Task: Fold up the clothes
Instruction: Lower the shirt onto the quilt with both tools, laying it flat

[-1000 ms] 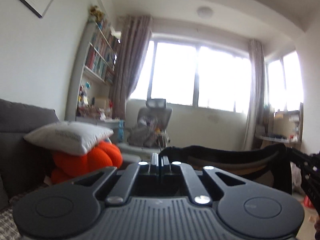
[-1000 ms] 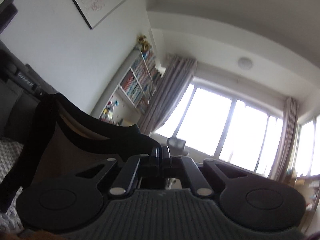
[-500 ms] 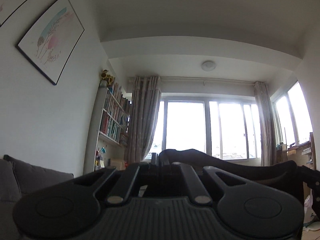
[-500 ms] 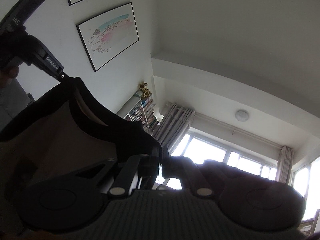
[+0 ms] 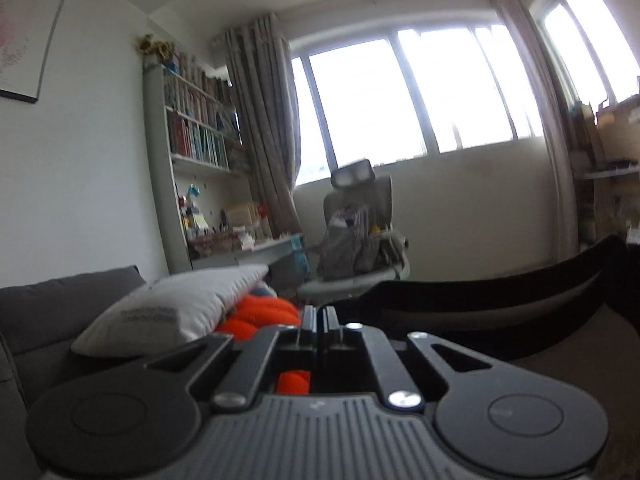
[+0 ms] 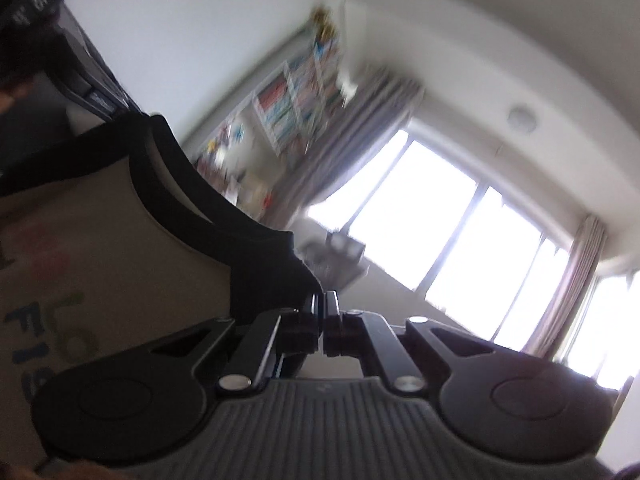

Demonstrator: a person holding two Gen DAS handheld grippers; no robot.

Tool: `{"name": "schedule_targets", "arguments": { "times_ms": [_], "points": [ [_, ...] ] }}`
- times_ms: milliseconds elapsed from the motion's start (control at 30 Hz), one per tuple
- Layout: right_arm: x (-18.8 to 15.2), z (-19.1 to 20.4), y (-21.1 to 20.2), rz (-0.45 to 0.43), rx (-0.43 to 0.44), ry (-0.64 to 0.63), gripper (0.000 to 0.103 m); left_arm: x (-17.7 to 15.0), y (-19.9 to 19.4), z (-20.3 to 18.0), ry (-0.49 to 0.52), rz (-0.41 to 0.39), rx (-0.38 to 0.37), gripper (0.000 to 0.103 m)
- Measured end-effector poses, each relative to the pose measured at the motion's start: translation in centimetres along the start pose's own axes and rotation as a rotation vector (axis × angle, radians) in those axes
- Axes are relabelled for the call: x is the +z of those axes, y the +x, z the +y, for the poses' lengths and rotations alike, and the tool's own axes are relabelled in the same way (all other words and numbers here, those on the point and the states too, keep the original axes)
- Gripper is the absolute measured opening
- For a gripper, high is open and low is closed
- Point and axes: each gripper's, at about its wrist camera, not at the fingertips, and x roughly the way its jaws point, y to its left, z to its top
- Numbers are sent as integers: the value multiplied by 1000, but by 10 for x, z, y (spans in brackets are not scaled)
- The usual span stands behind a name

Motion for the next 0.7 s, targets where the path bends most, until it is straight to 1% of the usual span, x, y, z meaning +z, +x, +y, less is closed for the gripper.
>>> {"name": "schedule_targets", "arguments": {
  "times_ms": [67,100,133,167,233,267,300,333,400,467,533,567,600,633,667,700],
  "points": [
    [-30,11,51,131,34,16,0,-27,48,-20,71,77,50,2],
    [-47,16,72,204,63,44,0,-40,70,-27,96,117,70,2],
    [-64,22,92,277,92,73,0,-53,90,-27,74,173,66,2],
    [-82,28,113,349,120,100,0,-65,106,-24,28,242,51,2],
    [-111,55,133,459,138,68,0,-92,123,-8,-107,359,5,2],
    [-123,70,141,508,142,40,0,-102,127,0,-166,395,-19,3],
    [-134,75,146,544,152,32,0,-110,128,6,-200,422,-39,3],
    [-134,80,149,577,161,49,1,-117,129,11,-216,449,-53,3],
    [-126,74,159,618,172,110,2,-130,131,17,-243,511,-75,4],
    [-122,67,155,629,190,187,4,-136,124,28,-292,561,-85,4],
    [-116,53,146,627,203,283,9,-137,114,38,-336,589,-107,9],
    [-113,45,139,625,207,336,15,-136,106,42,-353,594,-121,20],
    [-109,39,133,623,210,381,17,-133,95,43,-354,588,-127,36],
    [-104,33,124,615,215,412,19,-130,84,44,-353,582,-133,42],
    [-99,27,116,606,219,444,28,-128,74,45,-344,570,-135,48],
    [-94,21,107,598,224,475,40,-126,65,46,-338,561,-137,49]
  ]
}}
